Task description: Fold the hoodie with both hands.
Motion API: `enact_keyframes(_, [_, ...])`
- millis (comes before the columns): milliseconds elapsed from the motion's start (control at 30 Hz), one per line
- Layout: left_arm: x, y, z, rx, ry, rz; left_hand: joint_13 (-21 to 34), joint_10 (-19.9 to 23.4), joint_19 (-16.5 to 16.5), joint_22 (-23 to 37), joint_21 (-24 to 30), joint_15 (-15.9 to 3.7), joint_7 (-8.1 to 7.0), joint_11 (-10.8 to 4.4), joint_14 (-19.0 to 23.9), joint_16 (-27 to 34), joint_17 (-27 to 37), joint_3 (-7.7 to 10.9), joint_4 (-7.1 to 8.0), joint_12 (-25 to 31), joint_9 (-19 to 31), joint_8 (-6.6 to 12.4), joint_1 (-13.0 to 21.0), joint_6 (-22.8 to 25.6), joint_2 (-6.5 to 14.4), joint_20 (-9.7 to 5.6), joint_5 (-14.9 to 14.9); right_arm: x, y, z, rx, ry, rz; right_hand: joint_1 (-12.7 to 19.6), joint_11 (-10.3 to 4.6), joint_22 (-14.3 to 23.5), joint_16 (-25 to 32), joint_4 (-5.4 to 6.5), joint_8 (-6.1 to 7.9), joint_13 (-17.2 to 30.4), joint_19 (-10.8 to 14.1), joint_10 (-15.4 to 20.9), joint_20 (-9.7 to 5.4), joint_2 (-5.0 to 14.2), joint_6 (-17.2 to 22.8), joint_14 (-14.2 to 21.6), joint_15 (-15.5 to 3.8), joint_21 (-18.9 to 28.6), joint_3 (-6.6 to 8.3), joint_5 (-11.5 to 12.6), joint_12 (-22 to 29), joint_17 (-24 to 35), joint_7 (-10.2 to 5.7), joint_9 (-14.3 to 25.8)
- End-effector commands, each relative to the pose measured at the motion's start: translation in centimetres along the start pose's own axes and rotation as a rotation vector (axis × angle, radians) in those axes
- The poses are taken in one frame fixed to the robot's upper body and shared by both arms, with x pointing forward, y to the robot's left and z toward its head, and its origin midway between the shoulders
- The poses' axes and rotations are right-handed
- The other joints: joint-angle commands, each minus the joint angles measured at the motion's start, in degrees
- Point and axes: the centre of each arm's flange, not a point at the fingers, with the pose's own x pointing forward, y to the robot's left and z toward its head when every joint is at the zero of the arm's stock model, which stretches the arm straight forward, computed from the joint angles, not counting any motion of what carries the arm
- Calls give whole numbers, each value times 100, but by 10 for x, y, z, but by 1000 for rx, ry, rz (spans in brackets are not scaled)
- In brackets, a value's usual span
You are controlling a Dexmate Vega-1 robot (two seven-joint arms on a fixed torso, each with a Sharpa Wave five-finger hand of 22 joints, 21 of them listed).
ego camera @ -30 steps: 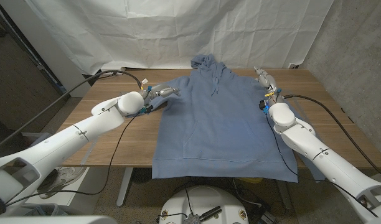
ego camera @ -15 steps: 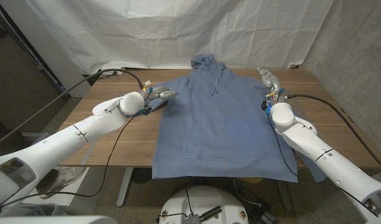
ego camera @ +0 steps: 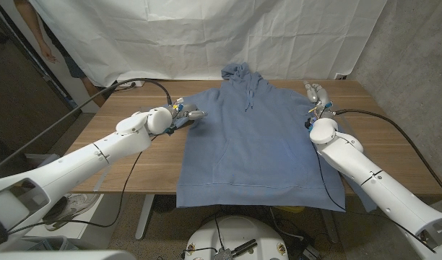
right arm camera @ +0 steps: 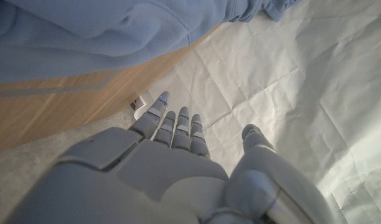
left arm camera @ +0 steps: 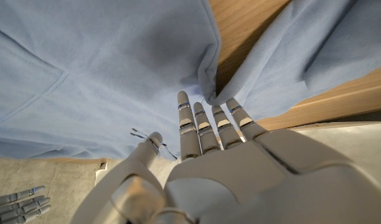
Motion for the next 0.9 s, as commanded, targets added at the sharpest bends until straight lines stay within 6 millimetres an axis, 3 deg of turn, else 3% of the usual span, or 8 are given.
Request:
enact_keyframes(33, [16, -12, 5, 91, 30, -75, 7, -24, 64, 31, -8, -245, 17, -14, -14, -22, 9, 45, 19, -21, 21, -33, -31, -66, 173, -9, -16, -5, -2, 8, -166, 173, -135, 46, 17, 15, 84, -46, 26, 18, 150, 162, 22, -52, 126, 157, 40, 42, -14, -30, 51, 21, 12, 17])
enact_keyframes(467, [28, -20, 7, 98, 21, -111, 10, -127, 64, 36, -35, -254, 25, -55, -147, -56, 17, 29, 78, -104, 26, -134, -104, -277, 157, -9, -23, -13, -7, 19, -279, 281, -236, -62, 219, 24, 183, -124, 104, 27, 726, 765, 208, -281, 675, 831, 250, 128, -138, -62, 165, 45, 104, 24])
enact_keyframes(600, [30, -20, 7, 99, 17, -110, 10, -142, 62, 37, -40, -253, 33, -36, -154, -54, 18, 26, 88, -114, 27, -143, -117, -307, 157, -8, -24, -14, -6, 20, -319, 311, -237, -3, 239, 32, 200, -217, 104, 35, 964, 951, 292, -331, 840, 1110, 299, 166, -124, -53, 193, 44, 123, 26])
enact_keyframes(900, [30, -18, 6, 97, 16, -104, 11, -144, 63, 38, -49, -255, 34, -43, -161, -48, 18, 23, 103, -124, 29, -138, -140, -313, 158, -9, -23, -6, -9, 13, -389, 420, -170, 17, 146, 41, 5, -310, -24, 46, 720, 671, 330, -443, 678, 799, 278, 14, -170, -55, 31, 63, 22, 32])
